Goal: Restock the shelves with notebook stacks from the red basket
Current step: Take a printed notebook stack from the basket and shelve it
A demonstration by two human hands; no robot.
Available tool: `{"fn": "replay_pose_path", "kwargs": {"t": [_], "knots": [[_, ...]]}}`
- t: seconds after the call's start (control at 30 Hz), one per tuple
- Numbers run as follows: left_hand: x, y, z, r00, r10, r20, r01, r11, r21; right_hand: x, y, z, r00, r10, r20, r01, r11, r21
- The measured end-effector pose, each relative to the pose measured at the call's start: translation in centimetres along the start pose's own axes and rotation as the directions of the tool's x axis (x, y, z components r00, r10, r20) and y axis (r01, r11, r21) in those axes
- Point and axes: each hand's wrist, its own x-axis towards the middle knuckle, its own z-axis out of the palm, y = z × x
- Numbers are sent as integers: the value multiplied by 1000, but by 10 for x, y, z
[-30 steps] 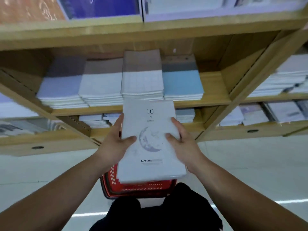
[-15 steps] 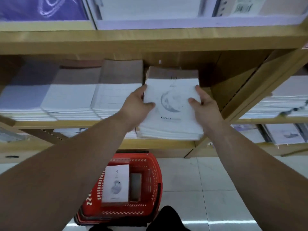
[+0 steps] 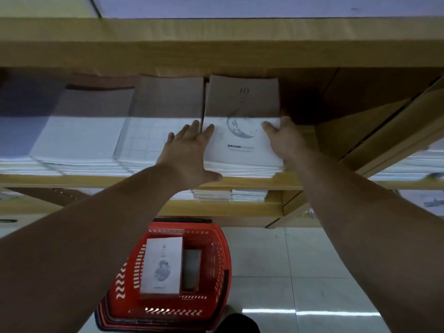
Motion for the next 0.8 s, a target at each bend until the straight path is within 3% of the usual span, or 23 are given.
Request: {"fn": "replay_pose_path", "kwargs": {"t": [0.43, 0.67, 0.8], "knots": [[17, -2, 25, 998, 21, -56, -5, 965, 261, 23, -2, 3, 990, 21, 139, -27, 999, 41], [18, -7, 23, 998, 16, -68, -5, 988, 157, 10, -8, 10, 994, -100, -34, 89, 968, -234], [21, -11, 22, 997, 48, -56, -41, 993, 111, 9, 1, 16, 991, -130, 24, 132, 973, -188]]}}
